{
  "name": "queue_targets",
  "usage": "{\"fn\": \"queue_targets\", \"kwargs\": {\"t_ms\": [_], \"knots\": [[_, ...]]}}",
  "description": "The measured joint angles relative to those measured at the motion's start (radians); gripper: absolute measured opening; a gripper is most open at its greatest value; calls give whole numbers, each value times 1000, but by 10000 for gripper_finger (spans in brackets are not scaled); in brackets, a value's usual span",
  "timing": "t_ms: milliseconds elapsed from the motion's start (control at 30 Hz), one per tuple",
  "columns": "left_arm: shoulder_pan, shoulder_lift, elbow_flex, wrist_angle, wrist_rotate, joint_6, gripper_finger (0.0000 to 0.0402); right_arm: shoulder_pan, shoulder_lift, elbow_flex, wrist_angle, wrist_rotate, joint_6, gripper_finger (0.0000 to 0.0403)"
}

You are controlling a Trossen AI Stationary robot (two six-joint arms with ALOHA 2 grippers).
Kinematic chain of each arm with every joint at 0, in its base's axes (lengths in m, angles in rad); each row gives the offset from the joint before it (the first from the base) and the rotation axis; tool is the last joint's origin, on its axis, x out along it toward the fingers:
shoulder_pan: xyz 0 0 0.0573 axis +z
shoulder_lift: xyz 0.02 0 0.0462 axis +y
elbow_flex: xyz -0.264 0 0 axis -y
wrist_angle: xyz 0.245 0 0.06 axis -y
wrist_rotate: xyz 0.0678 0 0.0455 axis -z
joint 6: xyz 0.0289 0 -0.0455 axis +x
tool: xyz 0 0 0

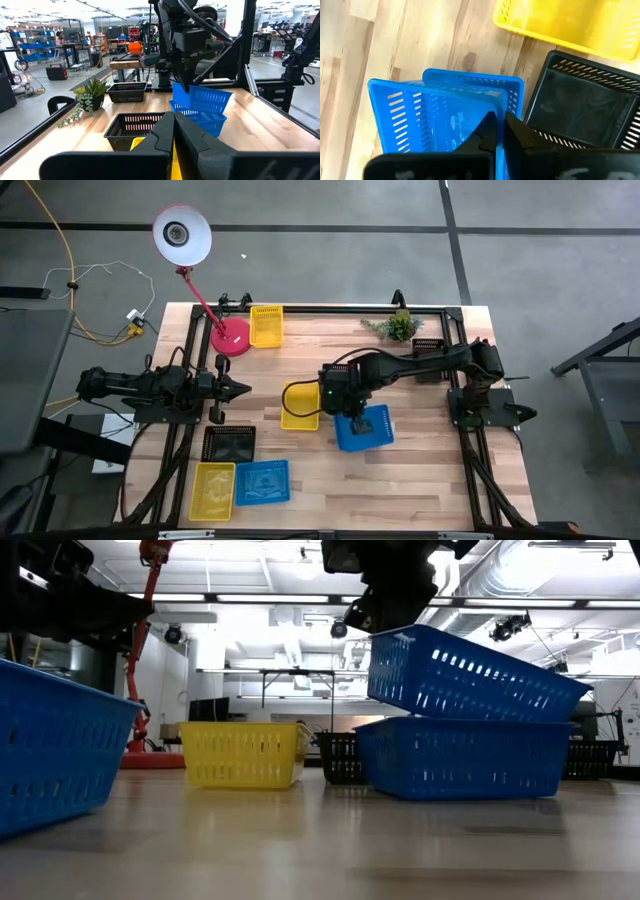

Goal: Stack baskets by color
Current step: Stack the right blue bin on the middle blue bin

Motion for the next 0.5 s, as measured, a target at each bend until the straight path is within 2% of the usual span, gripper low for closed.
{"fn": "queue_targets", "kwargs": {"t_ms": [167,500], "knots": [[0,0,0,0,0,0,1,2,0,0,-1,-7,0,24],[0,0,0,0,0,0,1,20,0,27,-39,0,-34,148]]}}
